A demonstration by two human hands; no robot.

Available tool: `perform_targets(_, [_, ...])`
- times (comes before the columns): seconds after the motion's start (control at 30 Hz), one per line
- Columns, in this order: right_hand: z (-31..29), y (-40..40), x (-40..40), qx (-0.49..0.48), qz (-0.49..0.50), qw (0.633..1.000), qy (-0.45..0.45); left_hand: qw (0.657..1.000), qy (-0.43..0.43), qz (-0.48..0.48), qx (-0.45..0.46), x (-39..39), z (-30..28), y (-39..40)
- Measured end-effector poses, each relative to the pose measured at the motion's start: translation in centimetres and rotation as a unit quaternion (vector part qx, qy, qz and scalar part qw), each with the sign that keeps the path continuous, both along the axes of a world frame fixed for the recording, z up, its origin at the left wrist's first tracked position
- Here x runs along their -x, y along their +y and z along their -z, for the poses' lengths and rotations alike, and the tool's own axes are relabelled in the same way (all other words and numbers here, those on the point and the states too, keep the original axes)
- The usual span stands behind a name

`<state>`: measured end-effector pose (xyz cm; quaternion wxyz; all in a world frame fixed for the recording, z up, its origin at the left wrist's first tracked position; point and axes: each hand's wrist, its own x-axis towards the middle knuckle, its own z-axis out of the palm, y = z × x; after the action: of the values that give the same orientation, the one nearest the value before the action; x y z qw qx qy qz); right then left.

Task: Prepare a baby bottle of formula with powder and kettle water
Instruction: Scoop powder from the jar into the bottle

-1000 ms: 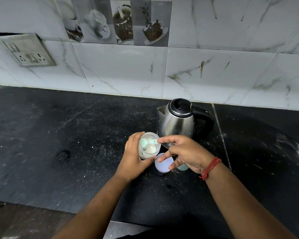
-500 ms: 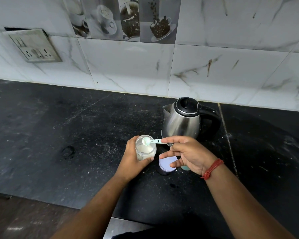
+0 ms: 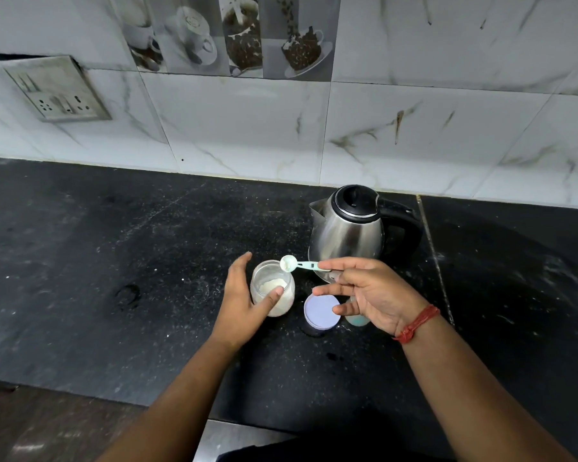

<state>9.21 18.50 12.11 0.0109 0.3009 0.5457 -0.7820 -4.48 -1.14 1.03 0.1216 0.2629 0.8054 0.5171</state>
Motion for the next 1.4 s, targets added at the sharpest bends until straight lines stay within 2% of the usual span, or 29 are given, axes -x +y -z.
perform_targets(0.13, [0.1, 1.1, -0.9, -0.016, 0.047, 0.999, 0.024, 0.989, 0.145, 0.000, -0.031, -0.2, -3.0, 1.0])
perform_targets(0.27, [0.4, 2.4, -2.2, -0.066, 0.124, 0.990, 0.034, 0.978, 0.202, 0.017, -0.044, -1.5, -4.6, 3.5])
perform_targets(0.4, [0.8, 4.0, -4.3, -0.088, 0.163, 0.982, 0.033, 0.979, 0.183, 0.051, -0.077, -3.9, -4.6, 6.2])
perform_targets(0.53, [1.2, 5.4, -6.4, -0.099, 0.198, 0.975, 0.024, 0.983, 0.130, 0.105, -0.069, -6.1, -3.0, 8.1])
perform_targets(0.77, [1.9, 7.2, -9.1, -0.116, 0.238, 0.964, 0.000, 0.983, 0.010, 0.175, 0.045, -7.9, 0.5, 11.0])
perform_targets(0.93, [1.8, 7.7, -9.9, -0.136, 0.249, 0.959, -0.007, 0.974, 0.015, 0.198, 0.106, -8.0, 1.8, 12.5])
perform_targets(1.1, [1.7, 8.0, -10.1, -0.171, 0.248, 0.953, -0.020, 0.976, -0.004, 0.204, 0.081, -8.3, 1.7, 12.9])
perform_targets(1.23, [1.8, 8.1, -9.8, -0.198, 0.261, 0.945, -0.011, 0.984, 0.006, 0.173, 0.050, -8.4, 1.0, 12.5])
perform_targets(1.4, [1.2, 7.7, -8.7, -0.220, 0.261, 0.940, 0.017, 0.982, 0.025, 0.186, 0.011, -7.6, 0.1, 12.1])
